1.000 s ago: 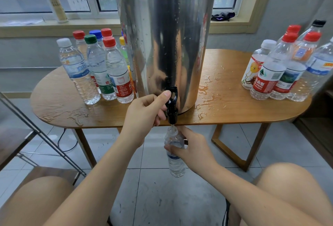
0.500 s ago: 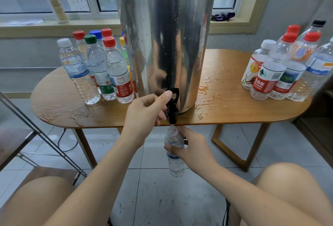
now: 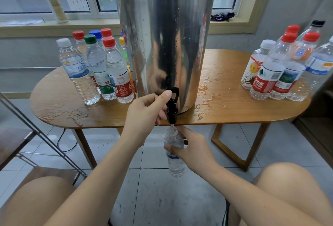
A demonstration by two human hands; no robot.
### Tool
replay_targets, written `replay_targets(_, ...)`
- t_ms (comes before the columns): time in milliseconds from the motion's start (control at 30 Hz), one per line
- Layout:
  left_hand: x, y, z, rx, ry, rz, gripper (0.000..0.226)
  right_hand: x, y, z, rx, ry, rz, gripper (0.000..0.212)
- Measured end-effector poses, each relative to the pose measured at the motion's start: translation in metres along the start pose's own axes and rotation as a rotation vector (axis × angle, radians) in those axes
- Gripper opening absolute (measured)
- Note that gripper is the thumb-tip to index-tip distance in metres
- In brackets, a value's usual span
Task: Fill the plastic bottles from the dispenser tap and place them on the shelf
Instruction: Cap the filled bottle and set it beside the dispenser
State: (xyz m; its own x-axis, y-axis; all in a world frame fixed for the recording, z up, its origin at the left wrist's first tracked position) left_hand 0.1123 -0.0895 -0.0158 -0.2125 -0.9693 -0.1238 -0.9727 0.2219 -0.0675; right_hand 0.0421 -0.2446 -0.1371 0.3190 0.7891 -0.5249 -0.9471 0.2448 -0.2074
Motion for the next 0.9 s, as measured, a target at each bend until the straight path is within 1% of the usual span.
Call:
replay_targets(300, 0.0007, -0.0012, 0.0016, -0.009, 0.008, 0.011, 0.052, -0.0014, 0.001, 0.0019, -0.002, 0.003, -0.002, 0.061)
replay_targets(900, 0.0005, -0.0003, 0.0, -0.009, 0.009, 0.012, 0.051, -0.0013, 0.001, 0.0012, 0.003, 0.016, 0.0, 0.06)
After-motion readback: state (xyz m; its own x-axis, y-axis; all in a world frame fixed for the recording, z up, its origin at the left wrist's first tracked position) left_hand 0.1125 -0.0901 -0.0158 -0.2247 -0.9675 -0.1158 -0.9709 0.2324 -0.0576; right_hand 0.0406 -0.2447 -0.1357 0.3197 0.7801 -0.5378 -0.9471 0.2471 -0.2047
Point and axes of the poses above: each hand's wrist, its own y-axis away from the middle knuckle, its own x-axis out of the palm, z = x × y, the point moved 10 cm from there along -y, towards the middle knuckle, and after that the axes turned 4 degrees about -z, right-handed, at the moved point
